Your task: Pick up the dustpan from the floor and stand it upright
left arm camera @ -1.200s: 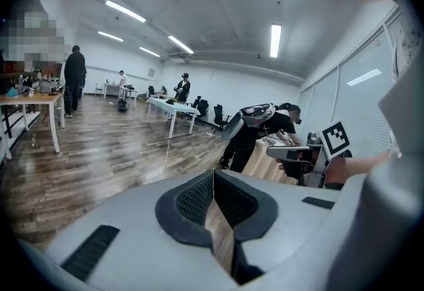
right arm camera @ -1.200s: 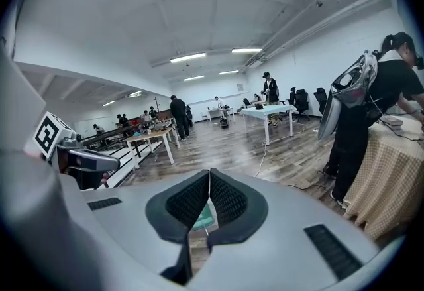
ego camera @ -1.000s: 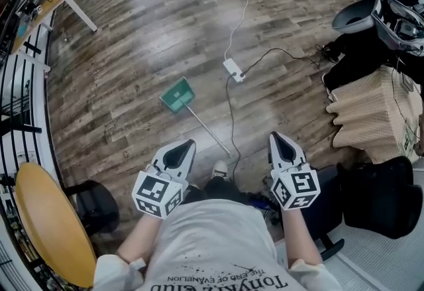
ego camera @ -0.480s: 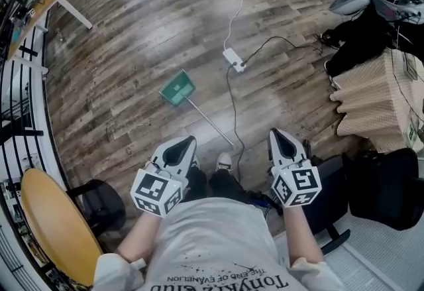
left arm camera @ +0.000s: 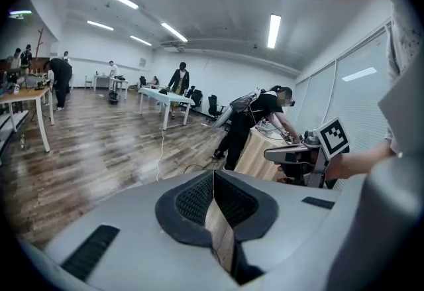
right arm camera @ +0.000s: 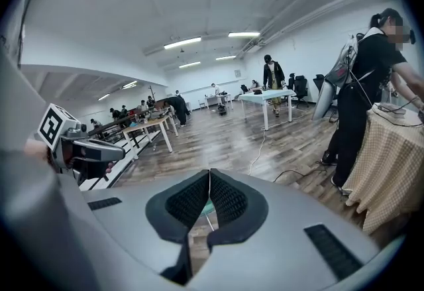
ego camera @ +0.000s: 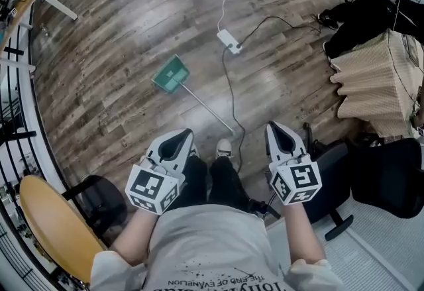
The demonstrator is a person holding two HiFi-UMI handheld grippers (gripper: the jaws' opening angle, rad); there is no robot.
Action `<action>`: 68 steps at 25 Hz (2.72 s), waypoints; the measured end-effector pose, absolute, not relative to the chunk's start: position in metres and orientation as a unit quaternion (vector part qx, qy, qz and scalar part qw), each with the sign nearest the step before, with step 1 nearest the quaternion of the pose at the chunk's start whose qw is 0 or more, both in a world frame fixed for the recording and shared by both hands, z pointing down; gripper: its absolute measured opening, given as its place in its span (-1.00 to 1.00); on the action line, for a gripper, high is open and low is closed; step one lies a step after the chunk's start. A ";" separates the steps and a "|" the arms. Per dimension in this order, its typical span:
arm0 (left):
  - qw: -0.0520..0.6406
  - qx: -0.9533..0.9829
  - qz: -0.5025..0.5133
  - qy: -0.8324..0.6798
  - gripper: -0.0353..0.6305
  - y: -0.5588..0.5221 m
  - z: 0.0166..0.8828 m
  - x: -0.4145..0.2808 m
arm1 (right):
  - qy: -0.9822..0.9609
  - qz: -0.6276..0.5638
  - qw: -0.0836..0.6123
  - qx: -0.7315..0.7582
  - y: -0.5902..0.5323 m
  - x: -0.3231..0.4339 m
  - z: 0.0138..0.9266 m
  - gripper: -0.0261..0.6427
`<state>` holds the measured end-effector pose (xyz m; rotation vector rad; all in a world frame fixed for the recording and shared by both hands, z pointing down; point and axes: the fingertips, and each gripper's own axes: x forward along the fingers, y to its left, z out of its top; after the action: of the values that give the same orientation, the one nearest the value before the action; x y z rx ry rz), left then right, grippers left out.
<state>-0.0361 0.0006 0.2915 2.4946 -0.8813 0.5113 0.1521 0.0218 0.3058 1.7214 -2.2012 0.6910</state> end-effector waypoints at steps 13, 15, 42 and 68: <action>0.234 0.901 0.219 -0.292 -0.82 -0.026 0.439 -0.030 | -0.733 0.312 0.186 0.575 0.026 0.149 0.488 -0.84; 0.240 0.900 0.225 -0.287 -0.82 -0.027 0.471 -0.027 | -0.733 0.316 0.196 0.569 0.025 0.144 0.521 -0.84; 0.210 0.920 0.254 -0.212 -0.82 -0.059 0.781 -0.003 | -0.725 0.350 0.367 0.466 0.095 0.133 0.978 -0.52; 0.224 0.915 0.241 -0.235 -0.82 -0.096 0.869 -0.021 | -0.701 0.248 0.581 0.331 0.147 0.130 1.186 -0.34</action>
<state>-0.0207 -0.0957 0.8686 2.5238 -0.6478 0.6658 0.1298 0.1468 1.1864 0.7738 -1.6368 0.5787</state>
